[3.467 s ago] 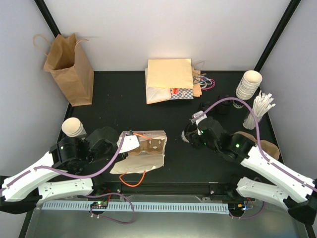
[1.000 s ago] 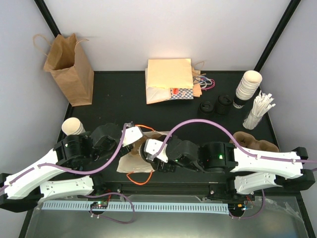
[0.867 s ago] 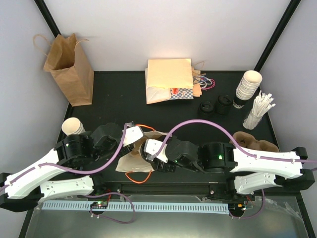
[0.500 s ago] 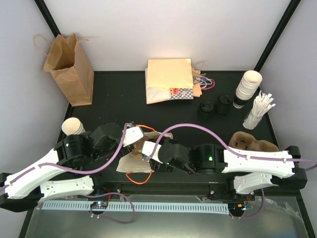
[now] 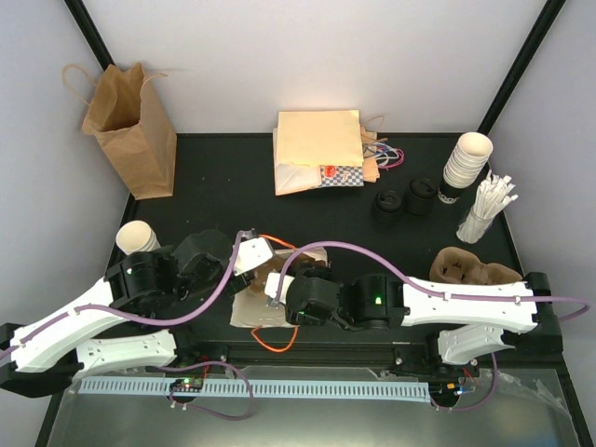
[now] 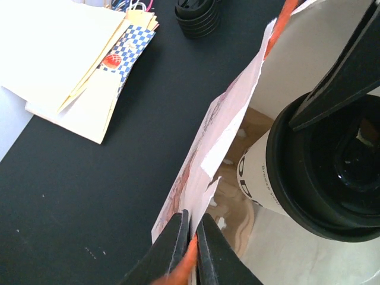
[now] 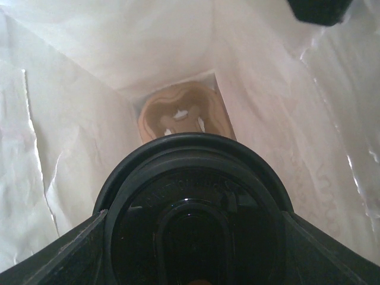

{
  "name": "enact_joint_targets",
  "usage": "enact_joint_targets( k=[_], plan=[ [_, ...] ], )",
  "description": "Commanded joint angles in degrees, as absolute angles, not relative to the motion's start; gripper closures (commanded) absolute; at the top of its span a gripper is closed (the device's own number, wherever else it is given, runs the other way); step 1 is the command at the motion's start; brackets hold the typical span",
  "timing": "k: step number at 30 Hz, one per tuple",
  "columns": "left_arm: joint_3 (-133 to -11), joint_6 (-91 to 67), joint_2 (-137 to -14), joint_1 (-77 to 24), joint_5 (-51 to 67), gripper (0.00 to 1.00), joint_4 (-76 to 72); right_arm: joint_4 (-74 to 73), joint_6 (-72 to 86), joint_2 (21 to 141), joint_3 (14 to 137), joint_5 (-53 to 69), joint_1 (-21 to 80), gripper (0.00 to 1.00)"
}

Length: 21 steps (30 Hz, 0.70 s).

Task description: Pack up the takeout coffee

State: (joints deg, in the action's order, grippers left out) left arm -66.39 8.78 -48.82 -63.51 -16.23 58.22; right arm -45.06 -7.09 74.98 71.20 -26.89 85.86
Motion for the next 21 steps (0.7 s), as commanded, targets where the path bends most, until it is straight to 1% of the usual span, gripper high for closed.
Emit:
enact_joint_targets(
  k=[1, 4, 7, 11, 14, 18, 21],
  plan=[
    [-69.34, 7.57, -48.20, -63.57, -14.77, 0.93, 55.29, -47.29, -6.39, 75.87, 70.76, -28.22, 86.22, 0.51],
    [-69.26, 7.41, -47.59, -63.62, -14.10, 0.89, 54.76, -48.01, -6.23, 76.50, 70.77, -28.33, 86.19, 0.51],
    [-69.34, 7.08, -46.87, -63.57, -13.30, 0.80, 54.46, -48.33, -6.24, 76.72, 70.60, -28.52, 86.22, 0.51],
    [-69.76, 6.49, -45.41, -63.55, -11.25, 0.75, 53.51, -48.34, -6.29, 76.90, 70.40, -28.82, 86.22, 0.51],
    [-70.17, 5.40, -43.88, -63.52, -9.37, 0.66, 52.55, -48.51, -6.62, 77.29, 70.49, -29.14, 86.20, 0.52],
    [-70.84, 2.80, -41.51, -63.56, -6.44, 0.60, 51.33, -48.60, -7.02, 77.60, 70.58, -29.62, 86.21, 0.52],
    [-70.87, -1.56, -39.13, -63.54, -8.08, 0.53, 49.76, -48.43, -7.81, 77.72, 70.58, -29.22, 86.19, 0.52]
  ],
)
